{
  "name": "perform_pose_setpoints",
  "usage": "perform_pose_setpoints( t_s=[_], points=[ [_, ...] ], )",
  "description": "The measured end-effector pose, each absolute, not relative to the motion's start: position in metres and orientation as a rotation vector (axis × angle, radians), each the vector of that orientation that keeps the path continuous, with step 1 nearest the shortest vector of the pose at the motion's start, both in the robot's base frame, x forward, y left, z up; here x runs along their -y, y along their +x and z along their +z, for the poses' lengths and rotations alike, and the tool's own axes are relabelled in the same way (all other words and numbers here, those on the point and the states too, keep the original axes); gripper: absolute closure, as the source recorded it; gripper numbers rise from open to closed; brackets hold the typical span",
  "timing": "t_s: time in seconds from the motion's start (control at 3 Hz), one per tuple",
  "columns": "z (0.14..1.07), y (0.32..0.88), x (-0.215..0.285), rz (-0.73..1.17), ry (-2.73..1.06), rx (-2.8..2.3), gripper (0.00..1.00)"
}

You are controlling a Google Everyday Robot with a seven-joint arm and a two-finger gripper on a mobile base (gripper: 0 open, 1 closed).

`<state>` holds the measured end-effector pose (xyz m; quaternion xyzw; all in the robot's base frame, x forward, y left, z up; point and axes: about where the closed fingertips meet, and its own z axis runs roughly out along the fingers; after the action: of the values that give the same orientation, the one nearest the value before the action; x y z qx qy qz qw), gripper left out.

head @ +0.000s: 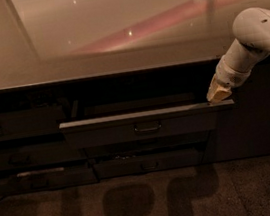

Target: Open top drawer

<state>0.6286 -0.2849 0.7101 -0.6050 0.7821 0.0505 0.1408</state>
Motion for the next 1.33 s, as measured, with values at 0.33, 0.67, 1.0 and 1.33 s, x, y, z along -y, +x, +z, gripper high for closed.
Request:
perform_pose_setpoints(
  t_s=[0.33, 0.67, 1.0, 1.33],
  points=[
    [0.71, 0.629, 0.285, 0.145, -1.747, -2.258, 1.0],
    [0.705, 0.636, 0.287, 0.069, -1.727, -2.276, 1.0],
    [0.694, 0.623, 0.288, -0.155, -1.761, -2.184, 1.0],
    [0.693, 0.623, 0.288, -0.154, -1.761, -2.185, 1.0]
  ],
)
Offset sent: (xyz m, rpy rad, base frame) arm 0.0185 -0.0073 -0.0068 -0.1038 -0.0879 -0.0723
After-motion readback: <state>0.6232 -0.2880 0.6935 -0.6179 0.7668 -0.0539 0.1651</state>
